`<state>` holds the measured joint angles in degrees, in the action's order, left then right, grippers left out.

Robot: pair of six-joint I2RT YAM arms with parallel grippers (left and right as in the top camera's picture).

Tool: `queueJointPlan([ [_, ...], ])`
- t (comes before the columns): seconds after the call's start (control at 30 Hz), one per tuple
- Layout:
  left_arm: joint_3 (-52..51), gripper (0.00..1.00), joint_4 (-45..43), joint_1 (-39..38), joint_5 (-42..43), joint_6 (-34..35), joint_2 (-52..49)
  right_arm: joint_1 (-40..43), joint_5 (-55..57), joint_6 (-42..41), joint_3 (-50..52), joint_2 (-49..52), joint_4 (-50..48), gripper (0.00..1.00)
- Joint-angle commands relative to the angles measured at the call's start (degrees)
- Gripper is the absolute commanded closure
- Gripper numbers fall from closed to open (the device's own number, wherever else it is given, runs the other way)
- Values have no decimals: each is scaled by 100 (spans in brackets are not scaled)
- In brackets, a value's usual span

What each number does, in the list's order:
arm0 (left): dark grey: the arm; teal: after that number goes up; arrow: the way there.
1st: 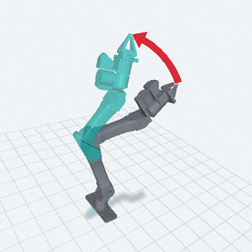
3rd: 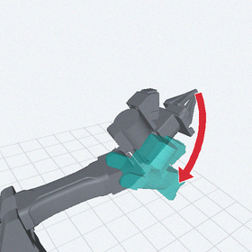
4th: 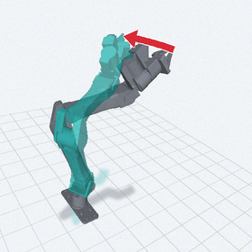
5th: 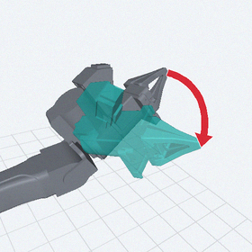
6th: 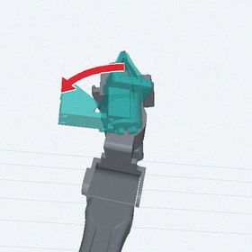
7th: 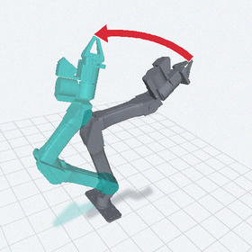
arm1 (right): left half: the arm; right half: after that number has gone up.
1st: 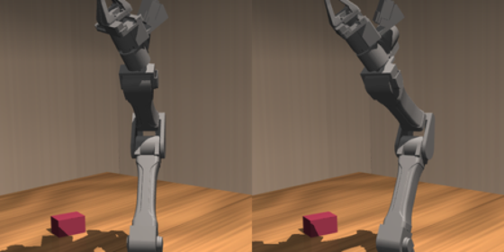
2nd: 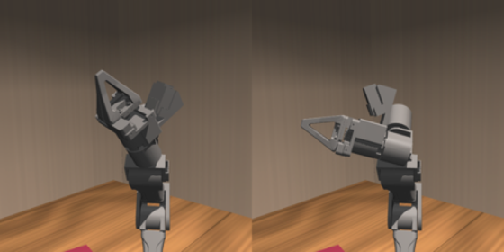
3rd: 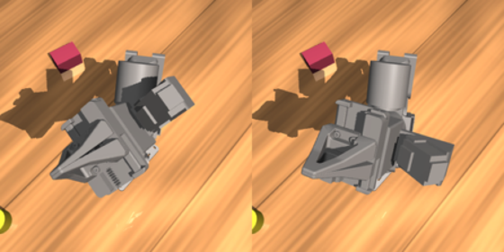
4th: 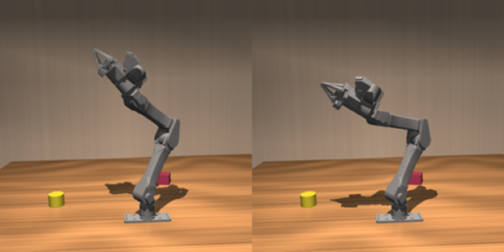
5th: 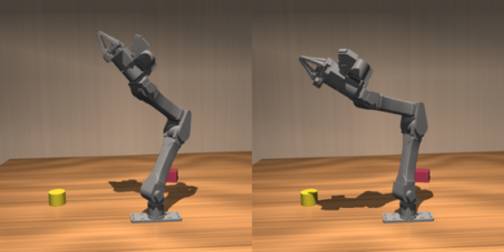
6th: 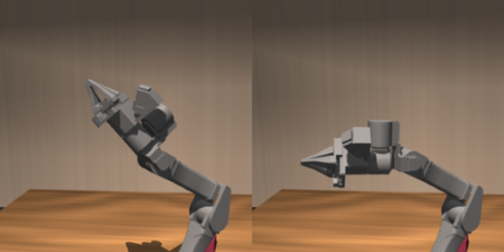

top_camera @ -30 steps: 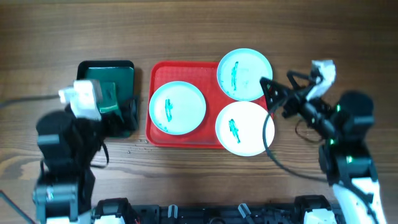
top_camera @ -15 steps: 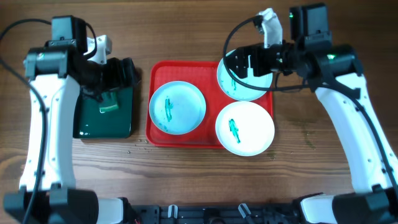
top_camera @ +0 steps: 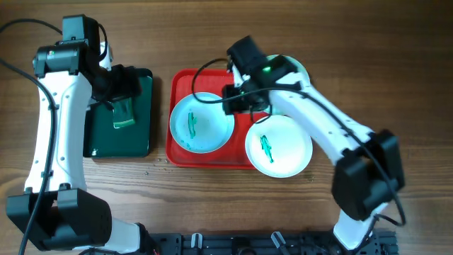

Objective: Clean dirty plates on tray and stack at the side
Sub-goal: 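Move left gripper to sponge and right gripper to top-left plate rim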

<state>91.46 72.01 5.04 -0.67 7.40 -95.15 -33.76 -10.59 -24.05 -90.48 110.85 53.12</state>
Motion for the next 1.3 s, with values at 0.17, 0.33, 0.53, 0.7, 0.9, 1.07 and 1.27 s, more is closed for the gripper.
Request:
queueJointPlan([
  [0.17,101,10,-234,24,-160,101,-57,-304,678,-291,-90,1174,-223,64],
  [0.33,101,15,-293,24,-160,103,-63,-304,850,-297,-85,1355,-533,67],
  [0.53,-160,23,-562,22,-181,234,-249,-304,846,-455,208,1368,-1025,90],
  [0.7,-162,21,-778,22,-179,334,-531,-304,872,-420,210,1368,-955,96],
  [0.9,-162,20,-800,22,-177,400,-570,-304,870,-459,210,1368,-1047,96],
  [1.07,-162,21,-800,22,-179,398,-581,-304,870,-444,212,1368,-1036,96],
  [1.27,-162,20,-901,24,-494,332,-590,-304,931,-446,212,1445,-1038,96],
])
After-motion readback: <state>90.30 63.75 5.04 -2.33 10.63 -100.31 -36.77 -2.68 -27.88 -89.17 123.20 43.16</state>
